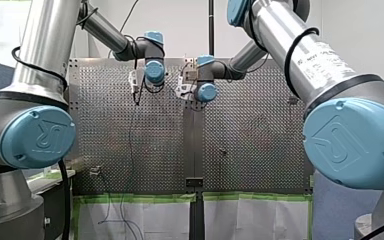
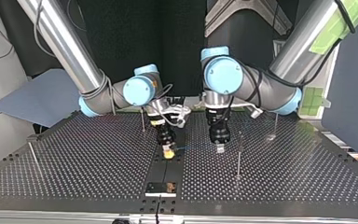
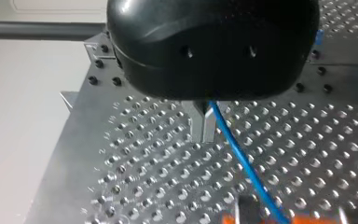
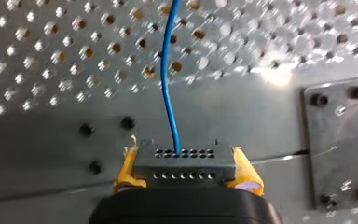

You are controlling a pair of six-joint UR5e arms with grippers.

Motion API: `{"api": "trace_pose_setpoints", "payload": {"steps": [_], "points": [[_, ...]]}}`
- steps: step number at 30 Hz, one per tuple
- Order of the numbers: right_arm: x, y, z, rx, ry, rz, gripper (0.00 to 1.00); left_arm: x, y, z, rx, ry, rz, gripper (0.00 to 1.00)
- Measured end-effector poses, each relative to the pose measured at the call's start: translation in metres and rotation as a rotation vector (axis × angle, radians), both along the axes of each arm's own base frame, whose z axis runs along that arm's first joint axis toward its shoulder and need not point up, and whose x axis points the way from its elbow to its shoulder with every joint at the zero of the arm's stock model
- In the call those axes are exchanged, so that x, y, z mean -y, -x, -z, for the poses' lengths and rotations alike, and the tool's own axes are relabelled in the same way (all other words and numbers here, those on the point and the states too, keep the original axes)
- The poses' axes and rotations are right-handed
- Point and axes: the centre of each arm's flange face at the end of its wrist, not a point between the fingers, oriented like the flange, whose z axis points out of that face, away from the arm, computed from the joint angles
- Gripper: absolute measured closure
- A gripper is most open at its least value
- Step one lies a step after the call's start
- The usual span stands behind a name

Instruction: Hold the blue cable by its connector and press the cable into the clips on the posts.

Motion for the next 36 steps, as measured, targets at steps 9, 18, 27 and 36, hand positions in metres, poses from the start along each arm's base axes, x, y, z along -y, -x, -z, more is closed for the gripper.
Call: {"api": "trace_pose_setpoints", "payload": {"steps": [9,18,27,36], "points": [[0.001,0.027,0.037,-0.088,-0.101,0.051,1.00,0.024,0.006,0.027,-0.049,-0.005,0.028,1.00],[0.002,0.055,0.071,-0.157,-0.148,0.099,1.00,0.040,0.013,0.046,-0.079,0.001,0.039,1.00],[0.001,0.077,0.072,-0.140,-0.139,0.123,1.00,0.055,0.021,0.078,-0.120,-0.013,0.059,1.00],[-0.006,0.098,0.043,-0.073,-0.082,0.135,1.00,0.068,0.031,0.096,-0.127,-0.012,0.076,1.00]]}}
